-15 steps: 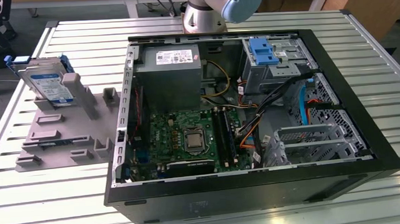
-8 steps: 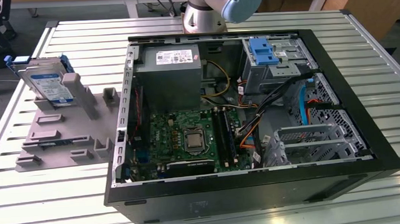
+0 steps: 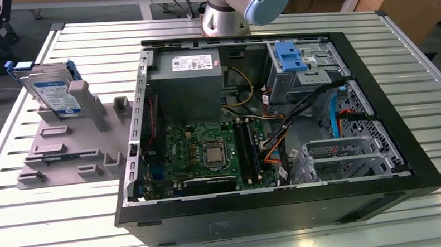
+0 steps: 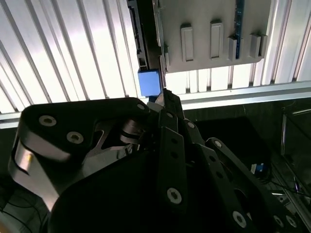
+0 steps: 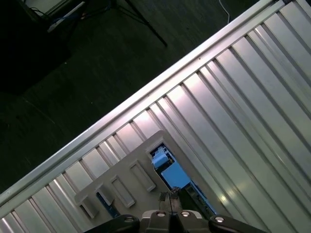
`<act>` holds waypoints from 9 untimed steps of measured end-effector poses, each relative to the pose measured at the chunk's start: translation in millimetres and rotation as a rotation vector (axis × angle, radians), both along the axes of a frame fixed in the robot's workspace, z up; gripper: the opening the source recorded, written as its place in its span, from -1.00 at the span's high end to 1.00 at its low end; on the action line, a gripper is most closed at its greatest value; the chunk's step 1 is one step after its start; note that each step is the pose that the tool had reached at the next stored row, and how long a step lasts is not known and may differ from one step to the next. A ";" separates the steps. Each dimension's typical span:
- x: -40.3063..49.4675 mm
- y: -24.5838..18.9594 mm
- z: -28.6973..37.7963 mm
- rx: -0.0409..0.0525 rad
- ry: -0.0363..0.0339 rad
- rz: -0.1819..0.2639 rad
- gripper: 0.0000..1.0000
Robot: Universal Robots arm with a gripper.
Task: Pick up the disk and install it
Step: 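Pick up the disk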
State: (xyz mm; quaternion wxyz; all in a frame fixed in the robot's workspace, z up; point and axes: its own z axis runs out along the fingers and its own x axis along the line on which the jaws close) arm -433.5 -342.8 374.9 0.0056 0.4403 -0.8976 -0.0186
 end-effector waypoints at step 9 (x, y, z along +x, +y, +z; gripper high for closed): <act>0.0 0.0 -0.4 0.0000 0.0000 0.107 0.79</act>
